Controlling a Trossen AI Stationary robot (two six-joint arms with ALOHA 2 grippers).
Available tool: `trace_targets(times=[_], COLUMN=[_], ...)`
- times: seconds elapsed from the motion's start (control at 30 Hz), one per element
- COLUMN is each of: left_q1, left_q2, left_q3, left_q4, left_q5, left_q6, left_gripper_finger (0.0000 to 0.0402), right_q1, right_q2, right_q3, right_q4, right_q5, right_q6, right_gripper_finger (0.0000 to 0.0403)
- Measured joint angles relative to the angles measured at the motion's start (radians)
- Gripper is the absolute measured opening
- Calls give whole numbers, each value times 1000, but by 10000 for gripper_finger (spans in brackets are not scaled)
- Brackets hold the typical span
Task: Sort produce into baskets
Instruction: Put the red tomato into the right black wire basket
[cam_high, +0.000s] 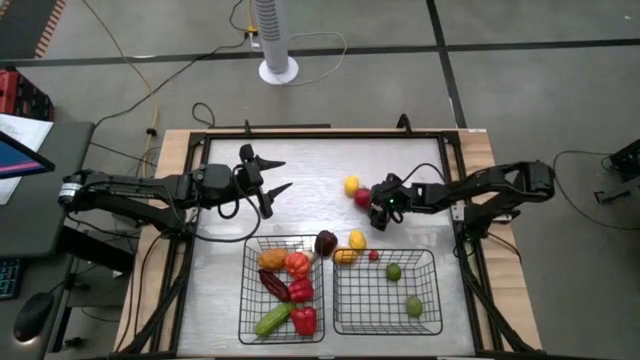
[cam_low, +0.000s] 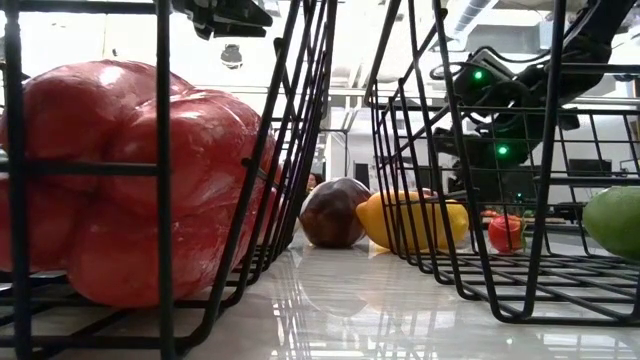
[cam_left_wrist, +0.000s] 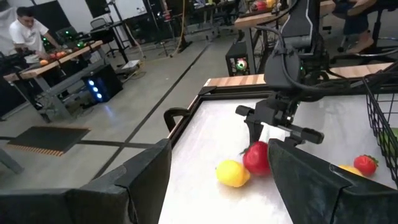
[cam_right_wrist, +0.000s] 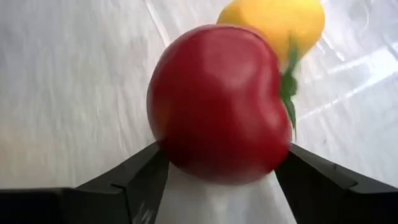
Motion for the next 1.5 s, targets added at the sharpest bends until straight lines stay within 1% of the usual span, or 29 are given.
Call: trace_targets(times=[0.17, 0.23, 0.4, 0.57, 0.77, 0.93, 1.03, 1.13, 1.3, 1.5], left_q1=[0, 0, 0, 0, 0, 0, 0, 0, 5, 40], left_q2=[0, 0, 0, 0, 0, 0, 0, 0, 16, 72], left_q3=[0, 0, 0, 0, 0, 0, 0, 0, 0, 0], left_q4=[-1, -4, -8, -3, -31, -21, -21, -18, -1, 63], left_q5=[0, 1, 55, 60, 63, 112, 115, 115, 109, 115], left_q6=[-3, -2, -2, -2, -7, -8, -11, -23, -33, -19], left_gripper_finger=[254, 254, 254, 254, 254, 254, 254, 254, 254, 254], right_q1=[1, 1, -3, 19, 102, 200, 236, 237, 188, 126], right_q2=[11, 11, -7, -47, -147, -225, -243, -246, -225, -131], right_q3=[3, 6, 27, 43, 66, 101, 114, 124, 132, 132], right_q4=[53, 51, 45, 44, 43, 43, 36, 35, -9, -3], right_q5=[0, 6, 7, 13, 15, 17, 48, 70, 67, -45], right_q6=[-17, -14, -4, -36, -46, -54, -58, -80, -80, -49], right_gripper_finger=[283, 283, 284, 285, 285, 285, 285, 286, 287, 290])
